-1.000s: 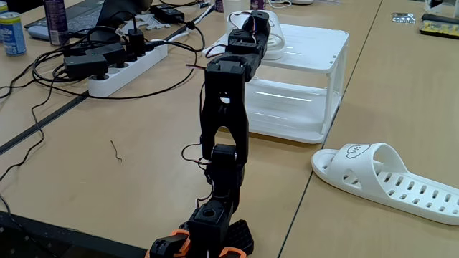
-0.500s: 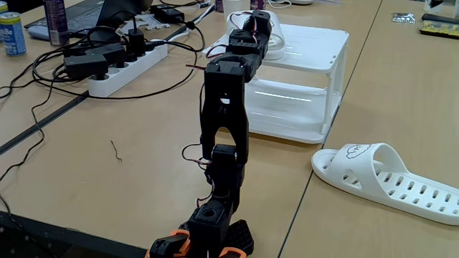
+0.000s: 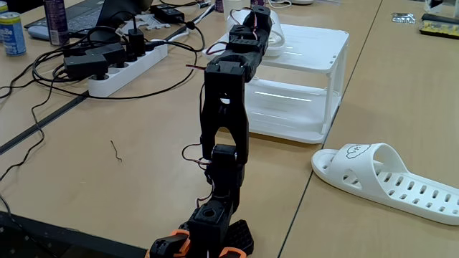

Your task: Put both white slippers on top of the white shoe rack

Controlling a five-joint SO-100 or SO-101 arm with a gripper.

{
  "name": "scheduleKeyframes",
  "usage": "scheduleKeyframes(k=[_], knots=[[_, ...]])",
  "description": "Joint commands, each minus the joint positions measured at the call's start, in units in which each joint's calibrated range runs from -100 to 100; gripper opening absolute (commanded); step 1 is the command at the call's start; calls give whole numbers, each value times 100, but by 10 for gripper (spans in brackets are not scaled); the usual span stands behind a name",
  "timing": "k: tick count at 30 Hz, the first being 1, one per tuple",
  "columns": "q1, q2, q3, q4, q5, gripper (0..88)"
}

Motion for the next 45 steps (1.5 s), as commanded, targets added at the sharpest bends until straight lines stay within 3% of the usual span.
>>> scheduleKeyframes(k=[1,39,45], knots=[[18,-492,-602,-22,42,191],[-919,-408,-674,-22,42,191],[-919,-416,-52,-22,42,191]])
